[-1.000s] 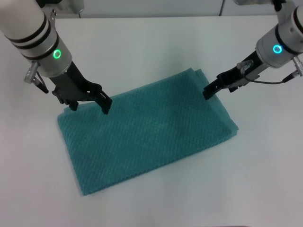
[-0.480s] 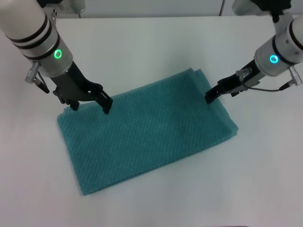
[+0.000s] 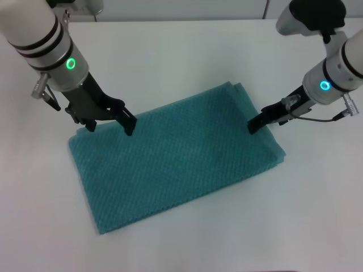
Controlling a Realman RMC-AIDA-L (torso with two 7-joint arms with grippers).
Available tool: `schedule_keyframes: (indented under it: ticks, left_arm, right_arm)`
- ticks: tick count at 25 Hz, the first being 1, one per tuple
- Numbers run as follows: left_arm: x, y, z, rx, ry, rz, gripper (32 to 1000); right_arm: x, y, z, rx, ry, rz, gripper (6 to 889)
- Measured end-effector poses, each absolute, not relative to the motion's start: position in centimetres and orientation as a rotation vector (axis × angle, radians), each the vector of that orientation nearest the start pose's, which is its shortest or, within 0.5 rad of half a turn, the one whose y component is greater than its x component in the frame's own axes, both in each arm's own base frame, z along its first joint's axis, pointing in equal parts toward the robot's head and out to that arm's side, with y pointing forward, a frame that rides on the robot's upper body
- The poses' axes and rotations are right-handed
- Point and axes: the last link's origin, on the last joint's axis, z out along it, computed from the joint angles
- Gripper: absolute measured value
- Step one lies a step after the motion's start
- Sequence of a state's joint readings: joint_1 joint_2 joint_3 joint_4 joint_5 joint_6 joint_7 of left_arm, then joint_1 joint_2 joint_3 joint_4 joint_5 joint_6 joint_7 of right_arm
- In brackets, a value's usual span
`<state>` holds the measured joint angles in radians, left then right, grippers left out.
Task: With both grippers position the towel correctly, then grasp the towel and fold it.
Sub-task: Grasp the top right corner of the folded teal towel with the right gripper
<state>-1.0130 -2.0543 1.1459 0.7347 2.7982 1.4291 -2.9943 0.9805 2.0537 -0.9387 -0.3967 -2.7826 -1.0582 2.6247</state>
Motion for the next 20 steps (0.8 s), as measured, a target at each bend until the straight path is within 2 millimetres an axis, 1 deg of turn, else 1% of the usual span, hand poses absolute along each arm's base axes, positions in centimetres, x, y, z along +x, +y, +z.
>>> schedule_keyframes:
  ticks: [5,20]
  left_arm:
    - [-17.66,41.72,-1.91,-2.152,-1.539,0.550,909]
    - [-17.52,41.83,-1.93,-2.154,-1.531,0.546,909]
  right_arm:
    - [24.99,41.14,-5.24,-2.247,1.463,-0.398,841]
    - [25.50,40.96,-6.03,-2.238,1.450,-0.388,837]
